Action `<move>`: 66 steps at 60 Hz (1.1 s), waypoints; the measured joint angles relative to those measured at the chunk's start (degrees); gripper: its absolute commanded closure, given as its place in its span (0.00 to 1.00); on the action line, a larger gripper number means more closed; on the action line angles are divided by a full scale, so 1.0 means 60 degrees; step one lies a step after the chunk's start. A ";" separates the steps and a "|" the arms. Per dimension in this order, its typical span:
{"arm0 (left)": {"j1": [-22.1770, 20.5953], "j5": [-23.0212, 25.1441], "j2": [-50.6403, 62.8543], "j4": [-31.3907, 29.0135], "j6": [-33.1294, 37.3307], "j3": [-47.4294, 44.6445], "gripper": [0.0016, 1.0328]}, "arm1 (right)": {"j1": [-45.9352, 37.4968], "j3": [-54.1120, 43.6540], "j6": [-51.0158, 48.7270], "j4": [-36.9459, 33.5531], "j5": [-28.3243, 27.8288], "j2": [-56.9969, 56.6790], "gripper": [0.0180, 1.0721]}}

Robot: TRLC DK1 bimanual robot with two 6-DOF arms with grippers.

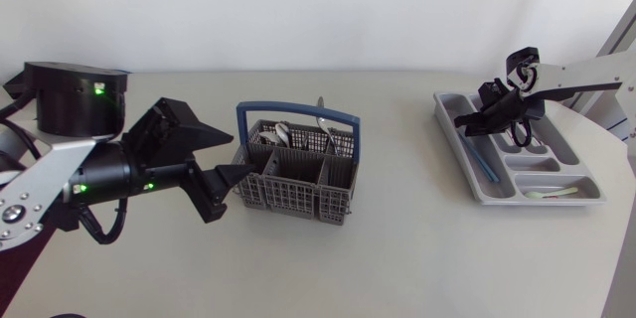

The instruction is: Sort the cutlery from the basket into the organizer compartments.

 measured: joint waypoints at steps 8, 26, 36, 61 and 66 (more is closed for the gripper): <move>0.0699 0.0091 -0.0208 0.0022 0.0000 -0.0036 0.27 | 0.0168 -0.0707 -0.0011 0.0743 0.0313 -0.0503 0.36; 0.1829 0.0907 -0.0288 0.0193 0.0036 -0.0408 0.27 | 0.0892 -0.3490 -0.0313 0.2095 0.0707 -0.3763 0.20; 0.2065 0.1075 -0.0288 0.0619 0.0080 -0.0750 0.27 | 0.1708 -0.5202 -0.0576 0.2554 0.0663 -0.5989 0.20; 0.2127 0.1545 0.0419 0.1439 0.0375 -0.1111 0.27 | 0.7380 -0.7471 -0.0776 0.2856 0.2379 -0.9151 0.20; 0.2127 0.1603 0.0554 0.1650 0.0419 -0.1115 0.27 | 0.8302 -0.7588 -0.0805 0.2991 0.2765 -0.9151 0.20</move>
